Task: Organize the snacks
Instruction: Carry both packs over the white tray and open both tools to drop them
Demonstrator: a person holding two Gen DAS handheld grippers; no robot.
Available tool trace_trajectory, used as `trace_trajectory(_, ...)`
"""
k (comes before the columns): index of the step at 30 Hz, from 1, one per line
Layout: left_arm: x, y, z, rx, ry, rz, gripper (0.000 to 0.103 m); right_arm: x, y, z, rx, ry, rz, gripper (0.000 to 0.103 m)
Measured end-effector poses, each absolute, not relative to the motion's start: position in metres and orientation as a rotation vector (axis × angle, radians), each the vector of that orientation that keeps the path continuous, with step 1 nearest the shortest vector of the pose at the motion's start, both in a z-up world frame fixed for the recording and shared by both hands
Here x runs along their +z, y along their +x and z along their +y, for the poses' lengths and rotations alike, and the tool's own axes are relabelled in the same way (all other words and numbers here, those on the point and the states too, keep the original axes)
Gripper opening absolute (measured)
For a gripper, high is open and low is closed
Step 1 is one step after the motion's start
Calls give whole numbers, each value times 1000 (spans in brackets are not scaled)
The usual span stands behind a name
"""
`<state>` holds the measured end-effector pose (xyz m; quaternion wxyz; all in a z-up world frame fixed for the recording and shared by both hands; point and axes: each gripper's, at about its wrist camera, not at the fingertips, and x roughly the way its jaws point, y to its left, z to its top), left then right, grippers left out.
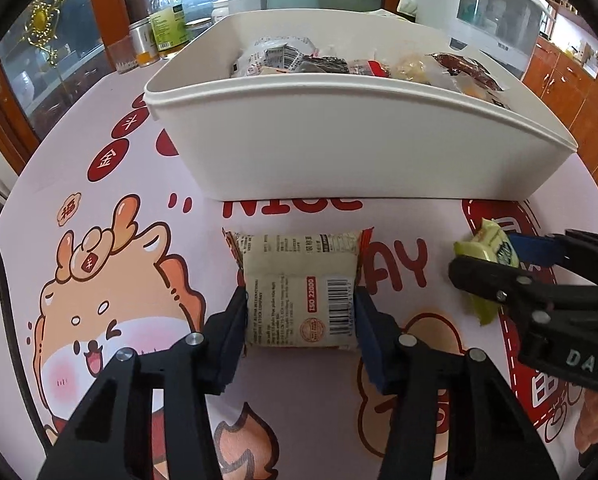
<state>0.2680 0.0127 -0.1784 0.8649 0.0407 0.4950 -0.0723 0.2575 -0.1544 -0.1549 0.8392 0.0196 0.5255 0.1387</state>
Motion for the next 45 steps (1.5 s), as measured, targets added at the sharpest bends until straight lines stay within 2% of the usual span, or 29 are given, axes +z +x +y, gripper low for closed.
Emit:
trace_trajectory(5,-169,252,14,-142,77,1031,49,-140,240,-157,295,46,1088,52)
trace_trajectory(9,-137,229,12,-160,77,987,49,-118,220,-159,304,37,1049,52)
trace_trajectory(17,-37,190,-2,-186,135,848,49,-47,179,-158,355,9,935,52)
trace_trajectory(23,40,182,-7,-155,204,727,49,29,164,-154,379,-20,820,53)
trace_trajectory(29,109,202,-14,-99,235,633,49,101,177,-152,346,-48,700,53)
trace_trajectory(33,141,233,-14,-54,224,599,49,130,200,-150,308,-66,661,53)
trace_trajectory(37,150,271,-13,-26,198,607,49,133,240,-148,253,-80,674,53)
trace_trajectory(41,132,311,-14,-1,201,642,49,113,286,-157,214,-80,729,54)
trace_trajectory(42,125,318,-14,7,204,647,50,107,295,-158,206,-85,741,54)
trace_trajectory(44,110,333,-14,35,211,648,60,90,312,-160,199,-90,778,56)
trace_trajectory(45,101,342,-12,62,212,649,76,80,320,-161,206,-86,800,56)
